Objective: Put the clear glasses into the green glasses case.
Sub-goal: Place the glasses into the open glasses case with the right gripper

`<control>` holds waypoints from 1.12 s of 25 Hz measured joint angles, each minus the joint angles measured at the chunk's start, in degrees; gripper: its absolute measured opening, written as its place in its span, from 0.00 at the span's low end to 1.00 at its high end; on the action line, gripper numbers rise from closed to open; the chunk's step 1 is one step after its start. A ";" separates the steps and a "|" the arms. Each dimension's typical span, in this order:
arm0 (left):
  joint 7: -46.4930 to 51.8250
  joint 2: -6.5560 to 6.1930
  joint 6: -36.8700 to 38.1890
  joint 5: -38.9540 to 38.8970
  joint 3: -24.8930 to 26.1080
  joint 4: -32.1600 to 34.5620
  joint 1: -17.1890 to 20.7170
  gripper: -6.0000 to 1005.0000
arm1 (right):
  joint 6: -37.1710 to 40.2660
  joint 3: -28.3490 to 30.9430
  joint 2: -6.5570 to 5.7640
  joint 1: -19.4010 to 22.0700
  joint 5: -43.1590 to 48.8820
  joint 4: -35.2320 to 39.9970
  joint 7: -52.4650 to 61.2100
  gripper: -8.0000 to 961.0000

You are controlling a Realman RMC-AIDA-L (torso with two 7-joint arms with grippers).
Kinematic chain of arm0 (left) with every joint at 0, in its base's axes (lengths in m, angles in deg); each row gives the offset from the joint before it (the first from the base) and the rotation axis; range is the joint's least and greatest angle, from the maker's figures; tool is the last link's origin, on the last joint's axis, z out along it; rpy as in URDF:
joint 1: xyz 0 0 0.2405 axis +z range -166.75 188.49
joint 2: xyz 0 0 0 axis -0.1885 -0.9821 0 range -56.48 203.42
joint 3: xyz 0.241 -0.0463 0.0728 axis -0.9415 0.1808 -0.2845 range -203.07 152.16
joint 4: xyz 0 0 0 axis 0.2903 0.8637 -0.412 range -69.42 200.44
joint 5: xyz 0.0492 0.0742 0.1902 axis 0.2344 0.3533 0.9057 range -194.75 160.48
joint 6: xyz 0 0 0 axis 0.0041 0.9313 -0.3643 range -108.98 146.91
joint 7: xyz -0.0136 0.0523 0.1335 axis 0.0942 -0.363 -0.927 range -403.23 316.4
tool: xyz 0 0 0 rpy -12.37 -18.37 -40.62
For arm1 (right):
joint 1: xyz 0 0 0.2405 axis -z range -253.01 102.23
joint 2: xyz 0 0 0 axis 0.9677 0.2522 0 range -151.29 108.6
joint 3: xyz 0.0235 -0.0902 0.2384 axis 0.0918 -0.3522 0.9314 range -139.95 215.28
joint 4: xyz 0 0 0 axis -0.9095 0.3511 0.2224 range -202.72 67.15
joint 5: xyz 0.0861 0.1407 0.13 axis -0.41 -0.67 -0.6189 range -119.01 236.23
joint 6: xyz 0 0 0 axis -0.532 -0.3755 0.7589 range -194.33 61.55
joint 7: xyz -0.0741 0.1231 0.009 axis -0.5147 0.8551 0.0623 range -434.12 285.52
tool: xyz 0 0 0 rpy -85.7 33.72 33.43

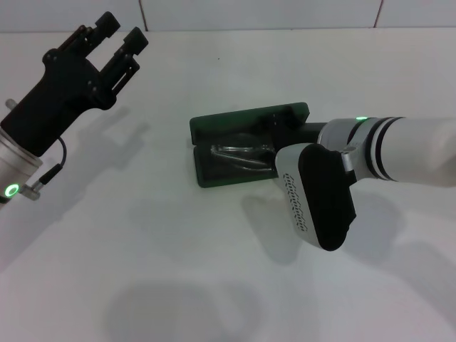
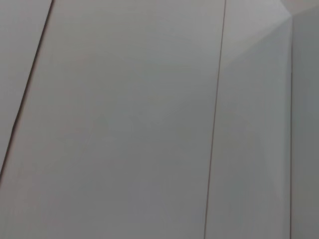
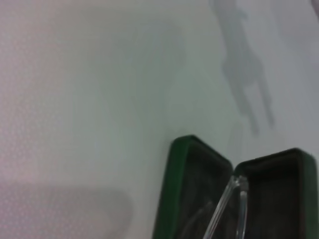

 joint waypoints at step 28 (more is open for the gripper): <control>0.07 -0.22 -0.10 -0.05 0.00 -0.36 0.10 0.56 | -2.14 -3.20 -0.04 1.74 0.61 2.11 -3.16 0.50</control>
